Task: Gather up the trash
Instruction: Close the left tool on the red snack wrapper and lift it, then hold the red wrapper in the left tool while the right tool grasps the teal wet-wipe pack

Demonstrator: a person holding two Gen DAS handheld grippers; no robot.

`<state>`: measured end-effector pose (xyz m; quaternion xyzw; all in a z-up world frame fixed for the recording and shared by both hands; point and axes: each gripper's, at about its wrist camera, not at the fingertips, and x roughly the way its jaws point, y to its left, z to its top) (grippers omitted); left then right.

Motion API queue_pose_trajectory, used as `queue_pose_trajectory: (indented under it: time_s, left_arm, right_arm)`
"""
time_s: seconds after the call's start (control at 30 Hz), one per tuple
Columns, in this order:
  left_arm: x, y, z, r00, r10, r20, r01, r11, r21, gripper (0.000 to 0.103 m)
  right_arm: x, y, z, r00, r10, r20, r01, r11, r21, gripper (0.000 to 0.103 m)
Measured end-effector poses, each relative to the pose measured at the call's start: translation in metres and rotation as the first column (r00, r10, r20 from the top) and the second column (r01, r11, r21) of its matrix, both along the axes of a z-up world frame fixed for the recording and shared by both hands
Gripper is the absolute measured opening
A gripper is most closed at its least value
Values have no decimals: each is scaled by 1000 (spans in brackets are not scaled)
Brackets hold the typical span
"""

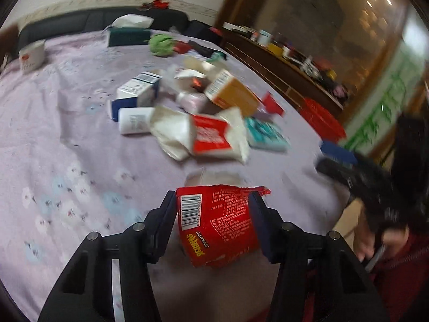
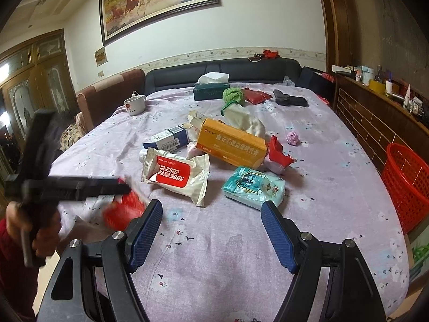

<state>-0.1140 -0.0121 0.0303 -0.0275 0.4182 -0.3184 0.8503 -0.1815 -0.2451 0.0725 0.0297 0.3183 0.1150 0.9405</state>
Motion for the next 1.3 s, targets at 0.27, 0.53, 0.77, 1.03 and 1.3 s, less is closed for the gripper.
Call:
queue_pose_trajectory:
  time_s: [0.27, 0.53, 0.77, 1.03, 1.3]
  left_arm:
    - [-5, 2, -4, 1000, -4, 29, 2, 997, 71, 86]
    - [14, -19, -15, 1000, 23, -1, -23, 998, 66, 86]
    - [15, -34, -20, 999, 39, 2, -39, 997, 66, 16]
    - [2, -23, -7, 989, 126, 76, -128, 991, 29, 7]
    - [8, -9, -8, 991, 124, 51, -125, 992, 15, 7]
  right_arm:
    - [4, -7, 0, 1000, -1, -17, 2, 999, 37, 80]
    - [6, -13, -2, 1000, -20, -20, 21, 999, 45, 80]
    - [10, -21, -5, 999, -15, -35, 17, 998, 61, 80]
    - [36, -41, -6, 997, -3, -71, 8, 998, 68, 80]
    - [95, -60, -28, 974, 15, -226, 12, 993, 115, 80]
